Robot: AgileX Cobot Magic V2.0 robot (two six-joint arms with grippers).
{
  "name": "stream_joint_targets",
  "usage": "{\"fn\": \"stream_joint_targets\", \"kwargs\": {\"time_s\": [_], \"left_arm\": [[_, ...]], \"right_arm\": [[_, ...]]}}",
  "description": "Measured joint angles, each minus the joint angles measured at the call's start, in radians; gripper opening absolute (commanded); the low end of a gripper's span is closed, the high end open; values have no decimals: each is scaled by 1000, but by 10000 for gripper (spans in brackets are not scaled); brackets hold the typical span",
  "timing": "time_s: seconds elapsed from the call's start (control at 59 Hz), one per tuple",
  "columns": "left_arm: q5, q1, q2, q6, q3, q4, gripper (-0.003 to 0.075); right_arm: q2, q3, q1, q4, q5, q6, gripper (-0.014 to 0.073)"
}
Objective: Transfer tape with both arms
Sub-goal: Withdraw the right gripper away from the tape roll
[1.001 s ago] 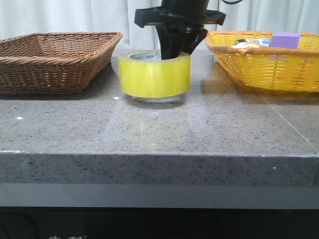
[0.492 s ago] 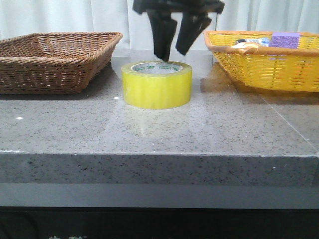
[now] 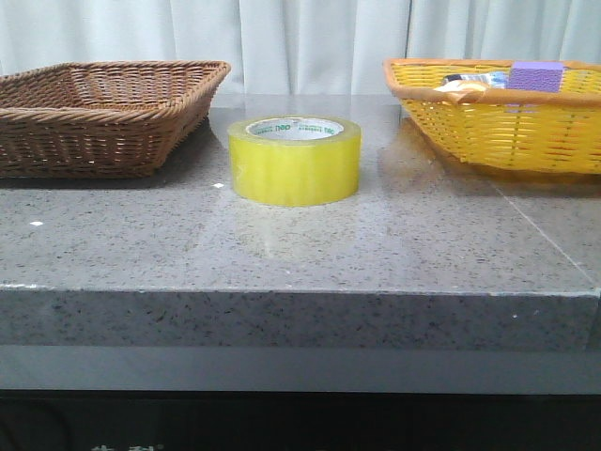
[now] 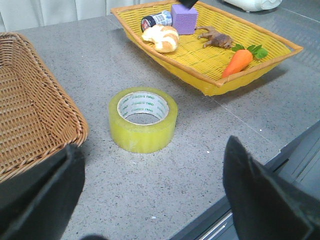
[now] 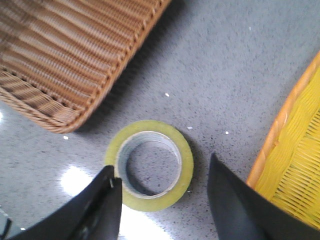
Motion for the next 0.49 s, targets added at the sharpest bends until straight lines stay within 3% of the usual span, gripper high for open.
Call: {"fn": "stream_joint_targets", "kwargs": {"time_s": [0.492], "left_arm": [[0, 0, 0, 0, 0, 0, 564]], "right_arm": [[-540, 682, 0, 7, -355, 2, 416]]}}
